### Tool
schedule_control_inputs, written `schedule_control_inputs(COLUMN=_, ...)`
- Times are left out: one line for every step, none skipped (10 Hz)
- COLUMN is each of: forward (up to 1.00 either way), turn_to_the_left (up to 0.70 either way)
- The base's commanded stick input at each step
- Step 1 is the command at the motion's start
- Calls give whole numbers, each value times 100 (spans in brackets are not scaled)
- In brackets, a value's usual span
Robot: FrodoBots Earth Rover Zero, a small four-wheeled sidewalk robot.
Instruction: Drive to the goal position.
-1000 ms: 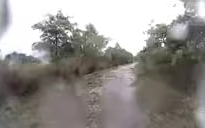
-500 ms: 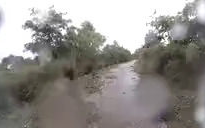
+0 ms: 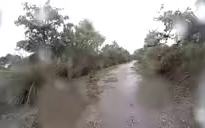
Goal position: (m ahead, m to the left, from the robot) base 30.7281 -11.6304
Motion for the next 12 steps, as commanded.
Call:
schedule_control_inputs(forward=85, turn_to_the_left=0)
schedule_control_inputs(forward=85, turn_to_the_left=0)
schedule_control_inputs(forward=85, turn_to_the_left=0)
schedule_control_inputs(forward=85, turn_to_the_left=0)
schedule_control_inputs(forward=85, turn_to_the_left=0)
schedule_control_inputs(forward=85, turn_to_the_left=0)
schedule_control_inputs(forward=85, turn_to_the_left=0)
schedule_control_inputs(forward=85, turn_to_the_left=0)
schedule_control_inputs(forward=85, turn_to_the_left=0)
schedule_control_inputs(forward=85, turn_to_the_left=0)
schedule_control_inputs(forward=85, turn_to_the_left=0)
schedule_control_inputs(forward=85, turn_to_the_left=0)
